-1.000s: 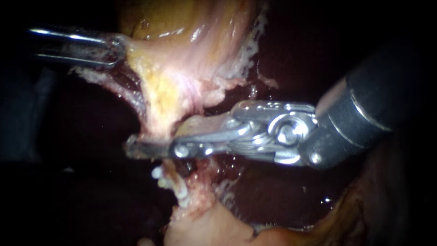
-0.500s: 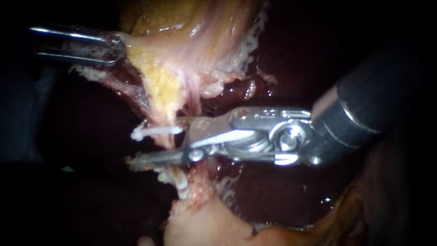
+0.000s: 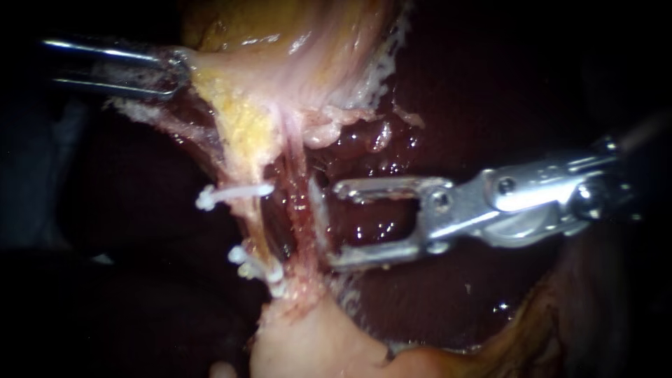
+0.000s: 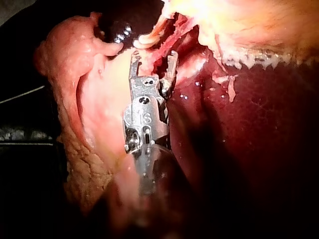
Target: Going back third clip left tube
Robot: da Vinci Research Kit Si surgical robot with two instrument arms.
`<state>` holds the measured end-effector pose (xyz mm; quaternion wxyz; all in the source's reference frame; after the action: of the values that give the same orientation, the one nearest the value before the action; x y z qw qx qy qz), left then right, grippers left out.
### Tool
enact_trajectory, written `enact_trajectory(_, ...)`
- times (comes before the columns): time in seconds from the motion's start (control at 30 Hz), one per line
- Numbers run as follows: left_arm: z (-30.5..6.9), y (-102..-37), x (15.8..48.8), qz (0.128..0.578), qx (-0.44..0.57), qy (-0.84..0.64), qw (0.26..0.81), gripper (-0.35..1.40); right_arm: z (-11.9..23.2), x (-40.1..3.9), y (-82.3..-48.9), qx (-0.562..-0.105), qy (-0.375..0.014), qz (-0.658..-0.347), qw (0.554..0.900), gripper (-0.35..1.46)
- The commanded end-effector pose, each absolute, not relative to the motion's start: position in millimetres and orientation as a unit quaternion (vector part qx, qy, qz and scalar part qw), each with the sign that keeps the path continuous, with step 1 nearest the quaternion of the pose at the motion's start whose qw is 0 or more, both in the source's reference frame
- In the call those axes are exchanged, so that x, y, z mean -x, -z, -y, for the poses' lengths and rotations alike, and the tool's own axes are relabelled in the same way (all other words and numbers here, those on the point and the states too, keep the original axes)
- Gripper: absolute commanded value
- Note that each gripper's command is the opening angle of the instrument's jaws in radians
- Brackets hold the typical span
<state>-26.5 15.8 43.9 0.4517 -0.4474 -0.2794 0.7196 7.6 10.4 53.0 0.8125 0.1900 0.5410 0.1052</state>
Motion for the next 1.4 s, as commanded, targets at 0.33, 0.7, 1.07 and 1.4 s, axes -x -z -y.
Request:
enact_trajectory(0.33, -15.9, -44.0, 26.5, 0.28, 0.447, -0.72, 0.451, -0.35, -11.2, -3.3, -51.8, -0.188, -0.089, -0.546, 0.812, 0.5)
enact_trajectory(0.7, -15.7, -45.5, 27.3, 0.275, 0.448, -0.721, 0.452, -0.35, -11.3, -2.3, -51.6, -0.189, -0.085, -0.547, 0.811, 0.5)
enact_trajectory(1.07, -15.1, -48.0, 30.2, 0.27, 0.449, -0.722, 0.451, -0.35, -11.3, -1.9, -51.6, -0.19, -0.084, -0.547, 0.811, 0.5)
enact_trajectory(1.4, -14.1, -49.6, 32.3, 0.274, 0.451, -0.724, 0.445, -0.35, -11.3, -1.8, -51.7, -0.19, -0.084, -0.547, 0.811, 0.5)
